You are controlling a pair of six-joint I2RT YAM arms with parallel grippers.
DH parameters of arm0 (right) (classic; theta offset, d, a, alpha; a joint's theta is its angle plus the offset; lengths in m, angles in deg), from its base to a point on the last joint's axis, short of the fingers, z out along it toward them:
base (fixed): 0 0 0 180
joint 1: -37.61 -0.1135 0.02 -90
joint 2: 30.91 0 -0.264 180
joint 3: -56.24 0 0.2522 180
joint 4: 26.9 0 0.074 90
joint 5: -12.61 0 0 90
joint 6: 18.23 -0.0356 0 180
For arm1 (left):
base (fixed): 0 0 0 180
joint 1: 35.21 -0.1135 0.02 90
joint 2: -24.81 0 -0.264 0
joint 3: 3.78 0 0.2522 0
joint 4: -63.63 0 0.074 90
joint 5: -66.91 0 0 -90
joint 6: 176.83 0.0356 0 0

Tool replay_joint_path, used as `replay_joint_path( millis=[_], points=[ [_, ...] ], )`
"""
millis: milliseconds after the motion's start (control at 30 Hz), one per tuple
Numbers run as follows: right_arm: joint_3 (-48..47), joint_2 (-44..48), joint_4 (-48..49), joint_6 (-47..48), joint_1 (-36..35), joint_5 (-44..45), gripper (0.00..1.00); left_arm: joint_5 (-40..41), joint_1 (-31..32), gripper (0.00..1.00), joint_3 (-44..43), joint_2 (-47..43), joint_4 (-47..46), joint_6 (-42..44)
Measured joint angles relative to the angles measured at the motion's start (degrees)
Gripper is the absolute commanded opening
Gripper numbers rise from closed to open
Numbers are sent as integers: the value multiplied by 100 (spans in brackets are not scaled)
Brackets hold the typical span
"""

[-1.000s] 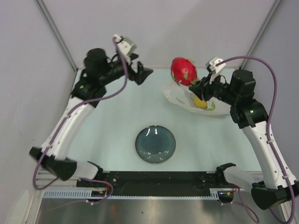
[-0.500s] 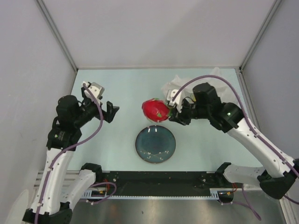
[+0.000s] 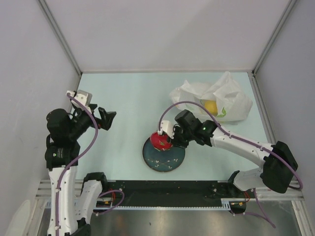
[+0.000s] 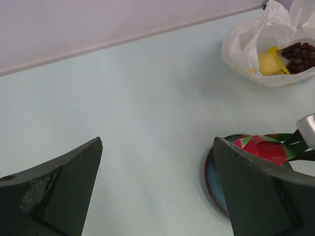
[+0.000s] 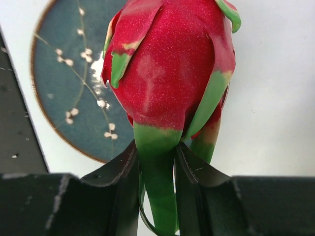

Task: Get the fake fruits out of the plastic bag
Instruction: Place the fake fruit on the plate.

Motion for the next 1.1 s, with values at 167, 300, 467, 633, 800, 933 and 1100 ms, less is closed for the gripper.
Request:
replay_joint_path(
  millis=[167,300,467,633,800,933,1100],
  points=[
    [367,-37,420,195,-107,319,0,-210,-59,100,2,28,-151,-131],
    [546,-70,820,313,-170,516,0,-341,-122,100,66,46,-363,-310],
    [850,-72,1156,431,-184,599,0,-470,-184,100,262,46,-511,-457],
    [1071,-101,1412,535,-223,678,35,-492,-190,100,310,46,-503,-461],
    [1130,-179,1694,761,-240,911,63,-573,-195,100,352,11,-527,-470],
    [1130,-181,1834,813,-243,1038,84,-625,-199,100,413,-11,-605,-525],
    [1130,-175,1862,826,-291,1084,98,-734,-203,100,487,15,-686,-603]
  ],
)
